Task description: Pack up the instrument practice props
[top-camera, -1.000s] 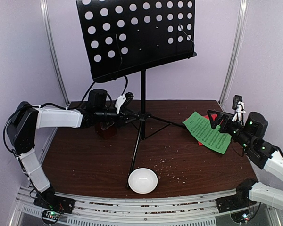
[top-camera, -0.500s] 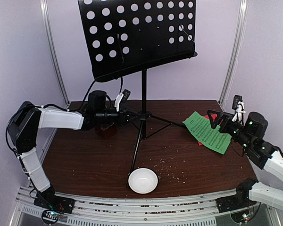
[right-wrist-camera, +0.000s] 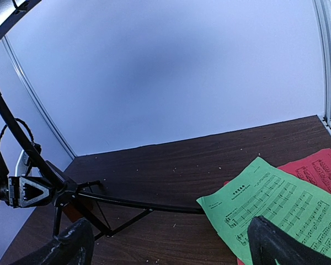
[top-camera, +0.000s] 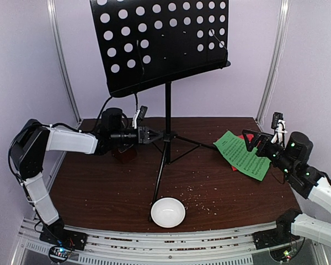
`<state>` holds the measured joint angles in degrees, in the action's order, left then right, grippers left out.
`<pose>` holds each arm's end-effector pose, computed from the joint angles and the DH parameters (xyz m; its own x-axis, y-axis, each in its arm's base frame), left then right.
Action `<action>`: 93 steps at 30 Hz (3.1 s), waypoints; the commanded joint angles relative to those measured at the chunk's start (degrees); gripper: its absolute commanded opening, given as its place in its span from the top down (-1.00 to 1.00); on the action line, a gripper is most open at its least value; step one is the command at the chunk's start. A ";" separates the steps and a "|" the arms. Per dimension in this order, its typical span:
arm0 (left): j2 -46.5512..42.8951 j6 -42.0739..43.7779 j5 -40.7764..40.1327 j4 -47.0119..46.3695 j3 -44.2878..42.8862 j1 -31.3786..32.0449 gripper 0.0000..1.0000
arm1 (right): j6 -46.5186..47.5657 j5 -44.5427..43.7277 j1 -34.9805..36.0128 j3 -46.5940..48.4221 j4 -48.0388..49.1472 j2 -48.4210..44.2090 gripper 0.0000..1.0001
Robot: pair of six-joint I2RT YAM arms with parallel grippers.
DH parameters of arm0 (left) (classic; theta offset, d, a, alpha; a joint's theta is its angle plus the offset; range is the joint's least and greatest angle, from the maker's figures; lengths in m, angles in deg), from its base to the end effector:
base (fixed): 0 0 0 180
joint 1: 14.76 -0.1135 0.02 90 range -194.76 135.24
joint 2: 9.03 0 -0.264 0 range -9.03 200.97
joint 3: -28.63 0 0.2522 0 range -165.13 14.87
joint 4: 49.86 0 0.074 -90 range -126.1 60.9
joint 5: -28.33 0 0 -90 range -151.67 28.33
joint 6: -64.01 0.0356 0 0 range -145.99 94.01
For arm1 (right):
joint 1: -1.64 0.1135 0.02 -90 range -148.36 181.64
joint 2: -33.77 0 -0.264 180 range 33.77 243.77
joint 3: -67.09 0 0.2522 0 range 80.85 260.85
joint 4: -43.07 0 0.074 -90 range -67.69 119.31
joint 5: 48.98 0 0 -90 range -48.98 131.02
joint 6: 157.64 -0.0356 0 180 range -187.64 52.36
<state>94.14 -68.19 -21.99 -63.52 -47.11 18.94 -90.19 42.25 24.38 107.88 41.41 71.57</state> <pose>0.3222 -0.2422 0.2302 -0.7801 -0.1011 -0.6174 0.5655 0.3081 -0.7650 0.1591 0.0675 0.2910 -0.1360 0.3587 -0.9235 -0.3834 0.8405 0.3829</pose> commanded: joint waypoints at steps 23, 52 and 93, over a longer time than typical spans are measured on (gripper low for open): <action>-12.72 9.80 -24.61 -1.14 17.41 12.85 -0.20 | 4.46 27.38 4.26 6.96 27.73 34.67 -0.74; -0.86 14.59 -31.04 -0.67 13.58 14.69 0.88 | 40.64 30.58 5.05 34.68 6.25 69.07 0.60; -12.21 26.88 -34.36 -14.28 16.71 14.85 1.00 | 26.03 16.49 17.24 18.41 32.65 51.11 1.00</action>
<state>82.84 -43.42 -58.87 -61.32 -32.66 33.10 -62.80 57.38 38.74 124.32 64.64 124.79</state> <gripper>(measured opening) 0.134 0.175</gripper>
